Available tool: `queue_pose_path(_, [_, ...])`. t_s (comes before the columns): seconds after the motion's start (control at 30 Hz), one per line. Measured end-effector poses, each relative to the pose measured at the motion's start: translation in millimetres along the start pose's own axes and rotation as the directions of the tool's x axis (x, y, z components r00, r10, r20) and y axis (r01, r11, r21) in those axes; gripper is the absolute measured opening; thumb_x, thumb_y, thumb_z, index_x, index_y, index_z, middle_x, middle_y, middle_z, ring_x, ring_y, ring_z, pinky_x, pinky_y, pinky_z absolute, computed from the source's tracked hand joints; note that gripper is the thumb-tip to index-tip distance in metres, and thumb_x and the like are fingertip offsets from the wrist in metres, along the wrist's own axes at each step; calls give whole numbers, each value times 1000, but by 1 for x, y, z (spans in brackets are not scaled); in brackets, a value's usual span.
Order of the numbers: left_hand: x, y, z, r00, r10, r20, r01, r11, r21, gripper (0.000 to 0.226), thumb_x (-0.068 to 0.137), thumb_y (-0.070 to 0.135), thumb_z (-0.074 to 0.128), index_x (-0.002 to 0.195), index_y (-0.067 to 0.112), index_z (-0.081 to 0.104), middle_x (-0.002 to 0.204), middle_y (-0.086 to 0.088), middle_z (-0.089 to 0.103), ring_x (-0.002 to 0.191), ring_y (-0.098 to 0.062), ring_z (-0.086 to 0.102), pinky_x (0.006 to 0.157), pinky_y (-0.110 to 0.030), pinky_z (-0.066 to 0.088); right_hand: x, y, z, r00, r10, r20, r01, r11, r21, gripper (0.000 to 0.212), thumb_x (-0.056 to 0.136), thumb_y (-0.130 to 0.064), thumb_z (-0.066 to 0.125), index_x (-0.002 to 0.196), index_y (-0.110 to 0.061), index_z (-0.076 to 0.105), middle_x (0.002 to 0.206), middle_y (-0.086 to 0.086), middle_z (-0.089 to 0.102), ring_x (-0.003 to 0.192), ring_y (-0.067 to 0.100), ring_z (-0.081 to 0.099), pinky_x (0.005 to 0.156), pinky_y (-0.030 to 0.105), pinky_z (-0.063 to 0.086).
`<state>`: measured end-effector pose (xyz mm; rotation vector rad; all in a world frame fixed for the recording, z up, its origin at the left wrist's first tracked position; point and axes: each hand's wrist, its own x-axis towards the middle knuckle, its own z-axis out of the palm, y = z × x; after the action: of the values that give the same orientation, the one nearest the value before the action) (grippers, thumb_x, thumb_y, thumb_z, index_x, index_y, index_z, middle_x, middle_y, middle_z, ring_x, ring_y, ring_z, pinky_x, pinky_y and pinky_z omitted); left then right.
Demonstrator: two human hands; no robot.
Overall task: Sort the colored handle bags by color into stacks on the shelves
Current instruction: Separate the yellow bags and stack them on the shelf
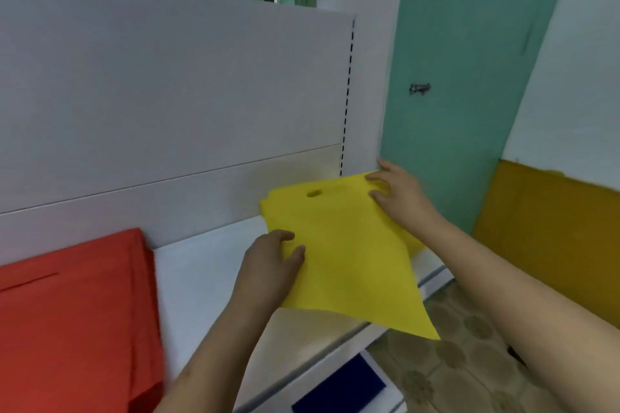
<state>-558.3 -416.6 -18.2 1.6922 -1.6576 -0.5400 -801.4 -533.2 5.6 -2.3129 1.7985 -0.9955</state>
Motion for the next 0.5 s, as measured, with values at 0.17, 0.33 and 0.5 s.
queue_pose_path(0.17, [55,7,28,997,-81,4,81,996,46,32,97,32,51,126,24,63,130,1,61,115,-17,55,84,-25,39,75,37,30,994,-53,101,53,999,2,42,91,-14,63,133,-15,56,158,4,26,145,19,26,115,25,16])
queue_pose_path(0.33, [85,4,44,978,-187,89,176,977,117,33,97,39,51,126,27,60,94,1,67,74,-10,66,72,-27,51,124,62,60,970,-157,185,162,987,-11,43,93,-18,61,135,-18,54,158,1,27,144,18,27,115,25,18])
queue_pose_path(0.5, [91,0,63,915,-396,80,374,905,204,63,93,50,55,145,20,38,130,-6,56,108,-21,63,91,-35,52,145,75,86,935,-193,297,194,981,27,46,94,-26,61,139,-19,50,158,0,27,143,17,29,114,25,19])
